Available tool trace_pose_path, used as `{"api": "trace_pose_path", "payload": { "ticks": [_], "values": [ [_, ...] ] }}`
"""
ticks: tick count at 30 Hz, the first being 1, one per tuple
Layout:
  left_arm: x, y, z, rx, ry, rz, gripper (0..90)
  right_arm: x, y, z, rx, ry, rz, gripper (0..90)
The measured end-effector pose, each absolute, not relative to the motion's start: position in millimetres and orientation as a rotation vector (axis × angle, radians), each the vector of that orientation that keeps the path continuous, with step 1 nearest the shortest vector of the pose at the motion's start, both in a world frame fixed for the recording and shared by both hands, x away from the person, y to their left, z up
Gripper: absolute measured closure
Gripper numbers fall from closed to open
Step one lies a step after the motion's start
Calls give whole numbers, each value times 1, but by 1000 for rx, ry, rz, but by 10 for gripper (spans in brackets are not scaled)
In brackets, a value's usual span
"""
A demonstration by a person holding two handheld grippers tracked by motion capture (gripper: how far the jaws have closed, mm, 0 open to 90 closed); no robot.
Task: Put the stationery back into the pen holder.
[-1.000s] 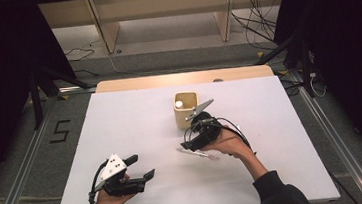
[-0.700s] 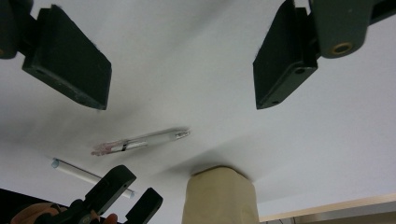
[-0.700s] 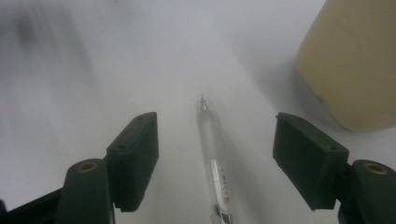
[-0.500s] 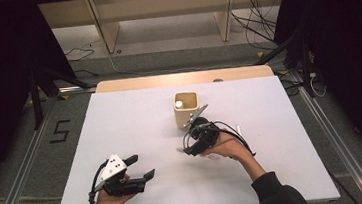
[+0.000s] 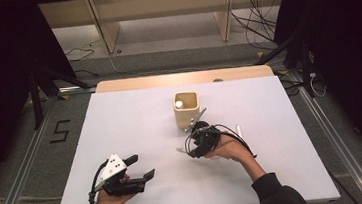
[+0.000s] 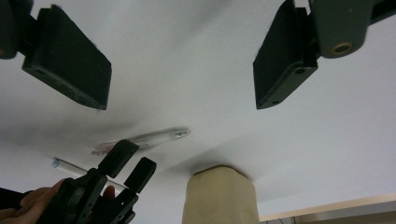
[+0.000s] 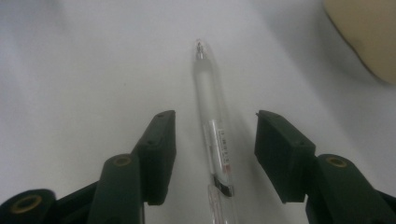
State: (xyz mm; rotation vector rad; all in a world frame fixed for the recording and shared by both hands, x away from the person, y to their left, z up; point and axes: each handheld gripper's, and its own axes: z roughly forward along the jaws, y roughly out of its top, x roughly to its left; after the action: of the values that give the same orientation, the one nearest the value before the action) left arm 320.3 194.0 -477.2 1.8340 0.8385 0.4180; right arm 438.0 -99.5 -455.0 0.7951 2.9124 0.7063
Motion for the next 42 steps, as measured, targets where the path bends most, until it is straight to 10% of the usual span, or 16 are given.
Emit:
{"api": "trace_pose_path", "payload": {
  "ticks": [42],
  "values": [
    [320,194,-477,1828,834,413,190,436,-91,-462,736,2919,508,741]
  ]
}}
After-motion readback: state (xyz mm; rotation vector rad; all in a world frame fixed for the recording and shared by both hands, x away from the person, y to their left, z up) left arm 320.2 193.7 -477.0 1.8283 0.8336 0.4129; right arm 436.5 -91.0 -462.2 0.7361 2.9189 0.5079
